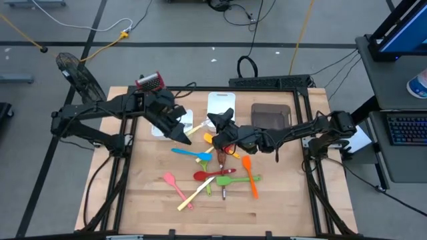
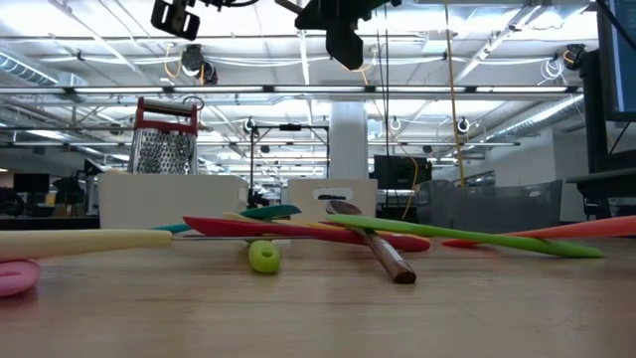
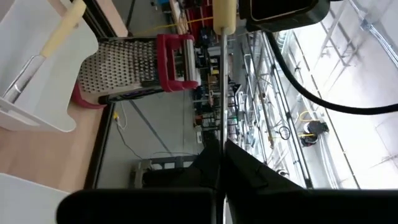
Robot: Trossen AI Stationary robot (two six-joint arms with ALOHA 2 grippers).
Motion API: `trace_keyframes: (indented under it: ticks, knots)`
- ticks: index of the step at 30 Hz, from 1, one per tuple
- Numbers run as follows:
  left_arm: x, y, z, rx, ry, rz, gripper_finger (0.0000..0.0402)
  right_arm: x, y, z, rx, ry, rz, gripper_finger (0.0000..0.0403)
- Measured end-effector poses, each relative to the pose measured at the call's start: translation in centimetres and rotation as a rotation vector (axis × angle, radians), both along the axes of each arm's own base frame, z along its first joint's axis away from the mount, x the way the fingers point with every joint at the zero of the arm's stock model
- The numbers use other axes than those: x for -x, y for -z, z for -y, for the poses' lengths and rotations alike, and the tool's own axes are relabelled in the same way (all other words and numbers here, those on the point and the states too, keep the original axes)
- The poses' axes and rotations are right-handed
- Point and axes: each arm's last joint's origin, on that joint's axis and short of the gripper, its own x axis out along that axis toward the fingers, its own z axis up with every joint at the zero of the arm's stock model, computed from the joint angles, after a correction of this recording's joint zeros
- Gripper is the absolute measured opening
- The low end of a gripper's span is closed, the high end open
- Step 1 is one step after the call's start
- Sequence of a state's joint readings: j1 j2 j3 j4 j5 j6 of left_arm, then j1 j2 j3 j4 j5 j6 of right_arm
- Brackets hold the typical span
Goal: Pick & Place Kitchen Items
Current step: Put the yellow knife into the left white bin
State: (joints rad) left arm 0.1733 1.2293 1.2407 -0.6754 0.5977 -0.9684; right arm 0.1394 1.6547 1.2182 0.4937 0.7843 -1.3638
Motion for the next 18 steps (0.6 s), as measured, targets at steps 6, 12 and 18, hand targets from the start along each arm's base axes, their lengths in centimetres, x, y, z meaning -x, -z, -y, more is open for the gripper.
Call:
trace_keyframes:
  ticks: [6,12,18]
  knots:
    - [0.1,0.2,-0.2,-0.037,0.006,-0.003,0.0042,0.0,0.1,0.0,-0.055,0.002,0.035,0.0006]
    - [0.8,1.0,-0.1,-0.076,0.018,-0.093,0.003,0.0,0.2,0.0,-0.113,0.0,0.07,0.004]
    - [1.4,1.5,0.0,-0.107,0.029,-0.168,0.0029,0.0,0.5,0.1,-0.14,0.008,0.069,0.0082]
